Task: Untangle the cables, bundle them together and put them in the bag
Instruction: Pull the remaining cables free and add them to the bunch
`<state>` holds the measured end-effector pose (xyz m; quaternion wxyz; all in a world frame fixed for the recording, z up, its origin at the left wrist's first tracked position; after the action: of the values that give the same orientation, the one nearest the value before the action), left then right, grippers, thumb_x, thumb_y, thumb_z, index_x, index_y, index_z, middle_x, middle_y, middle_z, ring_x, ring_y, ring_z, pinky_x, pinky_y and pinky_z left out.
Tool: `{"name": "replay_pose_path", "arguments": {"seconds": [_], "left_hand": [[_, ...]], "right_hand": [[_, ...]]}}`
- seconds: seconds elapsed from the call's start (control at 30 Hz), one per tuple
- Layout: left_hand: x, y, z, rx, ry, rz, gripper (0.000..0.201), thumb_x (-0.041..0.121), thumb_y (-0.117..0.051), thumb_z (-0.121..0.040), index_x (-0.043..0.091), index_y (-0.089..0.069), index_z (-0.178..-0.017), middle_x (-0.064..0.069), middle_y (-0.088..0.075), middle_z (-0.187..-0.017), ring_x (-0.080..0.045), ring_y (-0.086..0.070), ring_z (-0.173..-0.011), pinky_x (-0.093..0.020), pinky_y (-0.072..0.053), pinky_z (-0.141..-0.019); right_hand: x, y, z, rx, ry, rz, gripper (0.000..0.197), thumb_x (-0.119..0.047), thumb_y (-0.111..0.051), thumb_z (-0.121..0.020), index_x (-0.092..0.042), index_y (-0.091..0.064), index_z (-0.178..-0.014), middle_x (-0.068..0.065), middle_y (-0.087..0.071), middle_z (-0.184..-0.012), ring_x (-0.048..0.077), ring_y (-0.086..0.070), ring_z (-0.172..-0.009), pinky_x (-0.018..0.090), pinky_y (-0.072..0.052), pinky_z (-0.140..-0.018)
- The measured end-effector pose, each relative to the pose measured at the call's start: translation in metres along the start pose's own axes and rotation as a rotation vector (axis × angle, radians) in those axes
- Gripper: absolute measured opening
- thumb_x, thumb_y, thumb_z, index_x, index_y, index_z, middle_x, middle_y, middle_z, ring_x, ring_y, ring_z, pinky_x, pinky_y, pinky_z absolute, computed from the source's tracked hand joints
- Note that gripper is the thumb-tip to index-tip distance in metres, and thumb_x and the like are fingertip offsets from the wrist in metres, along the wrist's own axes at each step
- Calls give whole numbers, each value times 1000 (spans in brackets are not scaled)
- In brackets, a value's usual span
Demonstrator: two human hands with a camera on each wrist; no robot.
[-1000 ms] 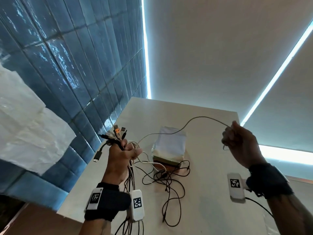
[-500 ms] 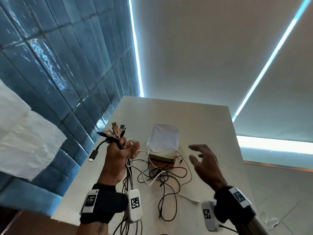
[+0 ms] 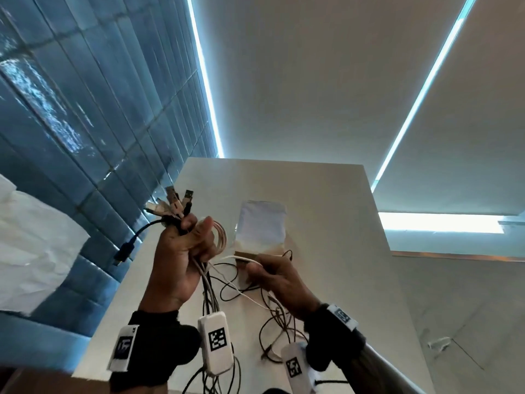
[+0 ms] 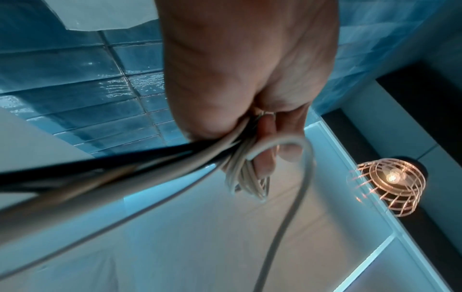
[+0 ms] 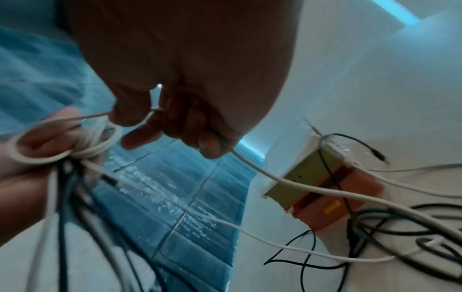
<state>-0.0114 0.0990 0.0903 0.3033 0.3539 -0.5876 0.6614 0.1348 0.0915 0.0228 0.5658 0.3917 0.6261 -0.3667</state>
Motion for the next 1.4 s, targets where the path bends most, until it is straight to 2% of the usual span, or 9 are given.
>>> {"name": "replay_pose_path", "arguments": {"seconds": [0.07,0.17,0.23,0.37,0.67,0.83,1.03,1.2,1.4], "left_hand": [[8,1,-1,-7,-9,29,34,5,-52,-86,26,-34,-67,12,-25,-50,-3,-24,-42,-16,-25,-39],[17,-3,0,-41,-33,64,35,7,-48,-90,27,-32,-66,12,-25,-53,-4,-23,-44,-17,-25,-41],[18,-9,1,-49,-45,47,36,9,-46,-91,26,-30,-64,11,-25,-53,-5,-23,-44,-19,-22,-42],[15,-20,2,-72,-35,14,38,8,-47,-92,25,-31,-62,10,-24,-53,-6,-21,-44,-22,-19,-43],[17,-2,-2,16,35,-25,37,7,-55,-81,24,-28,-62,6,-21,-55,-9,-20,-47,-21,-24,-42],[-5,1,-7,70,156,-86,39,4,-37,-94,19,-37,-57,1,-28,-58,-11,-28,-48,-25,-27,-46],[-25,-1,-10,93,265,-131,30,31,-50,-96,11,-52,-73,-4,-50,-63,-15,-48,-58,-32,-39,-62],[-9,-12,-11,65,165,70,36,10,-43,-95,14,-52,-60,-4,-46,-60,-16,-47,-59,-30,-40,-62],[5,-17,-12,33,94,252,18,6,-46,-81,21,-40,-72,2,-42,-63,-8,-40,-48,-25,-42,-56]], "right_hand": [[5,11,4,13,-52,-87,32,-35,-53,-92,-17,-64,-68,-11,-56,-58,3,-39,-53,17,-31,-53],[11,32,6,66,-99,-60,39,-27,-50,-98,-4,-57,-66,-13,-51,-52,-2,-35,-46,11,-27,-48],[21,42,1,81,-114,115,39,-20,-54,-98,-11,-56,-60,-14,-51,-50,-3,-41,-49,8,-32,-54],[46,47,-13,57,-148,340,42,-31,-57,-94,-28,-57,-53,-8,-54,-61,5,-48,-63,26,-39,-68],[69,64,-38,129,-331,637,37,-26,-55,-96,-18,-61,-60,-8,-54,-59,7,-49,-58,21,-36,-56],[1,46,-54,277,-271,195,27,-20,-48,-99,-6,-61,-80,-3,-52,-61,3,-43,-44,19,-32,-42],[-81,-16,-41,-44,19,36,21,-17,-51,-99,-2,-58,-85,-4,-50,-59,4,-41,-48,19,-33,-46],[-59,-22,-31,-149,7,-43,24,-12,-51,-99,5,-58,-83,12,-42,-61,9,-37,-51,18,-29,-48],[-12,-10,-22,-137,-56,51,33,-22,-50,-100,0,-62,-78,4,-45,-60,4,-37,-50,16,-29,-48]]}}
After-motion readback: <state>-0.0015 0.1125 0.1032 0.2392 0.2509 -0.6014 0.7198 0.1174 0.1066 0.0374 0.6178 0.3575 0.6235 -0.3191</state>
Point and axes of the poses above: each hand's wrist, its own z-axis away from the middle knuckle, its own y-axis out of the back of the hand, x = y × z, the point moved 9 cm from there along -z, towards the middle knuckle
